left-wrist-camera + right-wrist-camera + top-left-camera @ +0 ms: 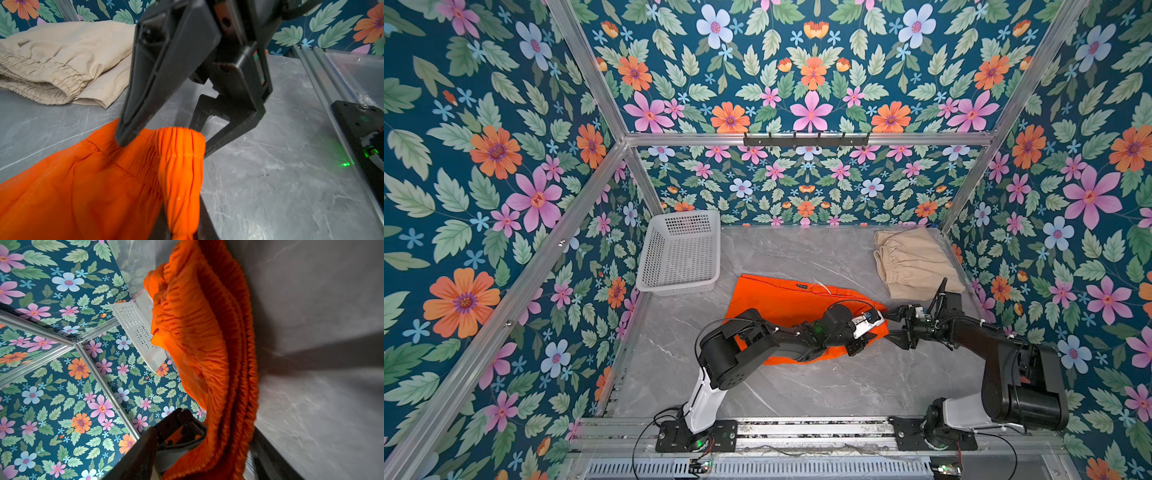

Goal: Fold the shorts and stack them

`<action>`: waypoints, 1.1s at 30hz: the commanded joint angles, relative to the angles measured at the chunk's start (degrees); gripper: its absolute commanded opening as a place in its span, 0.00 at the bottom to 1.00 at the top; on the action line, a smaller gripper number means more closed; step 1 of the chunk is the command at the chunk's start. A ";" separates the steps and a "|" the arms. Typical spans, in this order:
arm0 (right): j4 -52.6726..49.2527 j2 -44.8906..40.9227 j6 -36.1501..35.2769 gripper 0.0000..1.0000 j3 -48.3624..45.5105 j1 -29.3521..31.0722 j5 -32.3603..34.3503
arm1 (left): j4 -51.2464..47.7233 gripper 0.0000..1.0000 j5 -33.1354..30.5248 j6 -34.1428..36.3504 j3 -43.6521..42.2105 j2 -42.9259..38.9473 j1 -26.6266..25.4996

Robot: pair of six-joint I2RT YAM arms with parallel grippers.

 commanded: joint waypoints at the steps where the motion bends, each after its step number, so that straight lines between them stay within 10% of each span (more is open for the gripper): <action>1: 4.70 1.75 4.17 0.69 0.08 1.15 1.29 | 3.29 0.14 1.03 -0.48 0.07 -0.49 -0.01; 10: 8.14 10.30 3.17 0.63 3.08 1.45 3.44 | 3.51 0.21 1.31 -0.34 -0.80 -1.71 -0.01; 17: 6.00 7.94 0.62 0.21 4.05 1.46 5.13 | -0.95 0.58 -2.84 -4.75 -1.17 -6.39 0.57; 25: -17.80 -0.93 -14.13 0.12 13.64 1.47 13.21 | -17.42 0.60 -9.21 -16.69 -3.96 -20.23 5.48; 33: -32.80 -5.86 -23.75 0.11 25.77 2.45 21.64 | -35.64 0.56 -8.28 -36.82 -12.02 -32.62 21.25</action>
